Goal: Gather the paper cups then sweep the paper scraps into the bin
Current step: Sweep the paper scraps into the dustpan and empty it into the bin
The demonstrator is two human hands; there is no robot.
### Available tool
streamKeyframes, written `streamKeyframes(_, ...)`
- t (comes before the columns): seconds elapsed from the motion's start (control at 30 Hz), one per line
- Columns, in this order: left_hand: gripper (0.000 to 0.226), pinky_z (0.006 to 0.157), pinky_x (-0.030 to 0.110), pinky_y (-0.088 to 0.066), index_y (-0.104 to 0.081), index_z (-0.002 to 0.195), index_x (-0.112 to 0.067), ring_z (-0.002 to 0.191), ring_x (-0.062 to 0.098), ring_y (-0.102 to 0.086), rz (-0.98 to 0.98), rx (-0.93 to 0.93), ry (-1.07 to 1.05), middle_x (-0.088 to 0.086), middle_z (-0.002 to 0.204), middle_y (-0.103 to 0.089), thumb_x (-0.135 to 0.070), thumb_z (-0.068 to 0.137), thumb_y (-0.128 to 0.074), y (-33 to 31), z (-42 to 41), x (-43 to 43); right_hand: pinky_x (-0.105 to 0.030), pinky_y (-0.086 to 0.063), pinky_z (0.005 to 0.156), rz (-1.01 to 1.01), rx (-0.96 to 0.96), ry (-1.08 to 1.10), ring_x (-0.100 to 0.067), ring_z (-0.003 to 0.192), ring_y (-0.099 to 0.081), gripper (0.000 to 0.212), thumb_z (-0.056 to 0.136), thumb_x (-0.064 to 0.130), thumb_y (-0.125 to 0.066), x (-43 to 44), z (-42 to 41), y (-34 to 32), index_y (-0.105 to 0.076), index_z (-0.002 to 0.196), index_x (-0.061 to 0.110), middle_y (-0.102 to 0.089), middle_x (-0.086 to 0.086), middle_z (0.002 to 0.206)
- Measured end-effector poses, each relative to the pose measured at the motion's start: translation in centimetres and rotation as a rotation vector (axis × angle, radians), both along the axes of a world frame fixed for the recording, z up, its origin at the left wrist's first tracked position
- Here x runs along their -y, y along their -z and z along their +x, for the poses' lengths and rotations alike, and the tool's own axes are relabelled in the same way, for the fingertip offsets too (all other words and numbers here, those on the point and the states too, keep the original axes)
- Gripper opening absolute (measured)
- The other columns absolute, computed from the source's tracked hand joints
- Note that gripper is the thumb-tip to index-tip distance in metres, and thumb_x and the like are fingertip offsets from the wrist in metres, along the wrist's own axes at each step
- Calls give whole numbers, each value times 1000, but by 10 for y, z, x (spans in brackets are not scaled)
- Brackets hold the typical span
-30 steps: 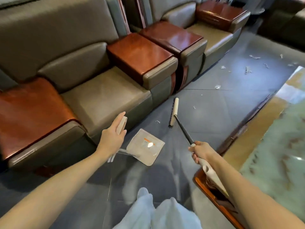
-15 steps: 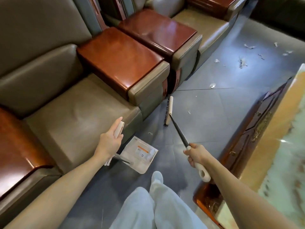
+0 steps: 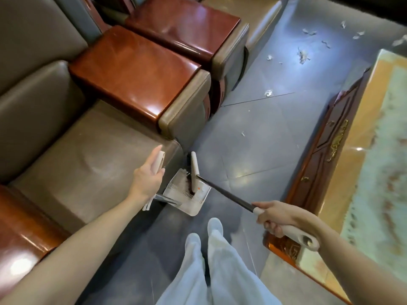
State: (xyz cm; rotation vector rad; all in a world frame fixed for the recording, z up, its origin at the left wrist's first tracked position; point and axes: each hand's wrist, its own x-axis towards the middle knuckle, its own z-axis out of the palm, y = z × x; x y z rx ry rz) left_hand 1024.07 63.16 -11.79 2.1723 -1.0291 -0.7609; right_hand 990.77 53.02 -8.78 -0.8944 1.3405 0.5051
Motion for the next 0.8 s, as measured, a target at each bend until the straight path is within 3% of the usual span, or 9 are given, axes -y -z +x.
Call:
streamKeyframes(0.3,63,108,44,-39,-38,139,-51,121,24,-54,-84,-79,97,0,136,-55,-13,92,-60,-12,-10,62,-17,-32,32,-161,7,197,-10,35,-35,69,88,-5,-47,56,-44,-33,-35,145,32,-43,-4,51)
streamKeyframes(0.47,66,108,33,-36,-40,133,-57,120,17,-54,-124,-103,104,-5,134,-56,-11,90,-61,-18,-26,132,-17,-33,33,-315,-25,270,-10,33,-37,66,88,-7,-47,116,-53,-25,-37,145,24,-43,-3,44)
streamKeyframes(0.57,67,104,25,-33,-39,131,-59,117,10,-52,-131,-104,129,-13,129,-54,-10,90,-61,-20,-42,186,-18,-35,36,-404,-49,230,-11,31,-39,59,88,-4,-46,167,-55,-15,-40,143,19,-45,0,39)
streamKeyframes(0.67,65,98,20,-35,-38,136,-55,115,11,-55,-89,-102,166,-8,129,-59,-12,92,-59,-19,-63,243,-22,-38,39,-483,-79,148,-15,35,-43,51,90,1,-43,221,-61,-4,-41,140,10,-48,-5,47)
streamKeyframes(0.8,64,101,32,-42,-34,143,-50,115,21,-58,-36,-51,180,0,131,-60,-15,94,-57,-13,-91,313,-30,-45,44,-492,-120,43,-22,46,-50,53,90,2,-42,287,-69,13,-38,142,14,-56,-10,61)
